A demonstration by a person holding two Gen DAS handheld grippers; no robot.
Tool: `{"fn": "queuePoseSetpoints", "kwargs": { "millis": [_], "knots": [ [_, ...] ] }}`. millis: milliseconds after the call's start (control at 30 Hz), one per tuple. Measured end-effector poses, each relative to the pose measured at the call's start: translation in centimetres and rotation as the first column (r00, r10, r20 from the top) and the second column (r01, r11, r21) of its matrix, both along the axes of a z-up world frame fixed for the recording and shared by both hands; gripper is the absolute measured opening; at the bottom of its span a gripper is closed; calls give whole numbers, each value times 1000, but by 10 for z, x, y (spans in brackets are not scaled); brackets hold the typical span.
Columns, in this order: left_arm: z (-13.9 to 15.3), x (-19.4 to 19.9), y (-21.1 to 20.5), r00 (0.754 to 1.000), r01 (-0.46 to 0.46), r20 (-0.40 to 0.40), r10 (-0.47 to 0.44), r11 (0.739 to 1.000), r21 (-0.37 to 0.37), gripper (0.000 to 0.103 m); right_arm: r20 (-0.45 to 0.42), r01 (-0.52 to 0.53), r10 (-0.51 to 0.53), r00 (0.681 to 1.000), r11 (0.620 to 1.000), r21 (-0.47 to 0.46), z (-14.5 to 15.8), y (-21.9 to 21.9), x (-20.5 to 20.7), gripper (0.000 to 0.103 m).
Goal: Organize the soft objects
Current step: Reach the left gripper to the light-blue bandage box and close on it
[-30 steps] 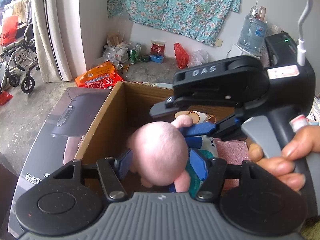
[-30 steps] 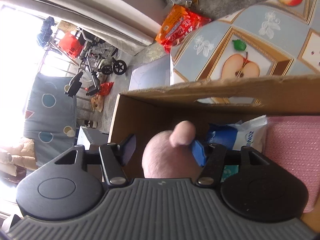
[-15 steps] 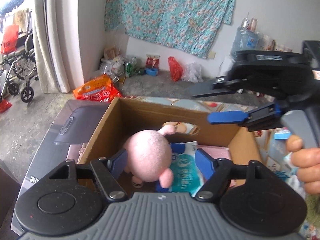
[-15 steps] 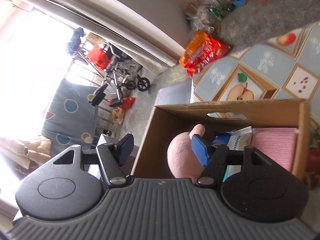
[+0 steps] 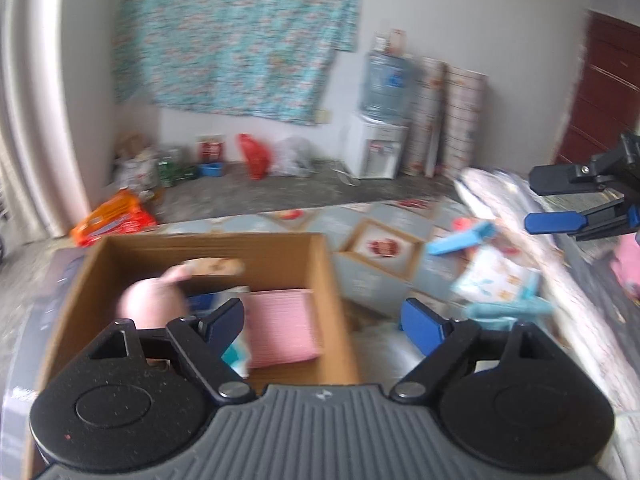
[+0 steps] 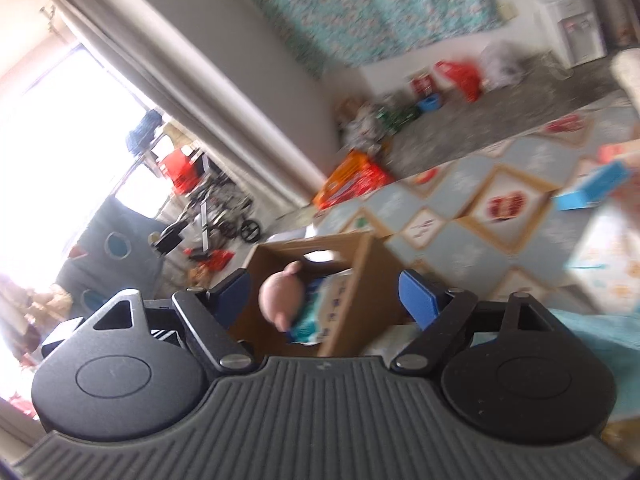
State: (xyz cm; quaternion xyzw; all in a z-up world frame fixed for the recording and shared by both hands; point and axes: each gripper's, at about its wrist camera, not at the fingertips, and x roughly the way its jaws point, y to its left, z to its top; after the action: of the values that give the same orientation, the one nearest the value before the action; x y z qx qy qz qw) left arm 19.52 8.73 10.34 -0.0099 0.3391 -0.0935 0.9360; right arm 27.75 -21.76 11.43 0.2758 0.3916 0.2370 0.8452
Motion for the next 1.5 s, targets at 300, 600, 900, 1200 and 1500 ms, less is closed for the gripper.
{"fn": "queuePoseSetpoints", "kwargs": {
  "millis": [300,600,900,1200,1500],
  "knots": [
    [-21,28,-114,981,184,-64,-183,983,16,89,-63,181,-182,981,983,-30,-56,-110,-45,82],
    [-50,70,-192,960,274,-74,-269,960,65,85,-88,223,-230,969,972,-80,-112,-139,-13,80],
    [-72,164,-178,966,16,-249,-74,974,-226,72,-198,321,-297,934,942,103,-137,-160,86,80],
    [-115,241,-167,874,-298,-474,106,887,-352,71,-279,314,-295,914,949,23,-173,-153,201,81],
    [-155,270,-174,794,-417,-594,128,826,-380,72,-303,221,-249,920,967,-123,-196,-123,225,48]
  ]
}}
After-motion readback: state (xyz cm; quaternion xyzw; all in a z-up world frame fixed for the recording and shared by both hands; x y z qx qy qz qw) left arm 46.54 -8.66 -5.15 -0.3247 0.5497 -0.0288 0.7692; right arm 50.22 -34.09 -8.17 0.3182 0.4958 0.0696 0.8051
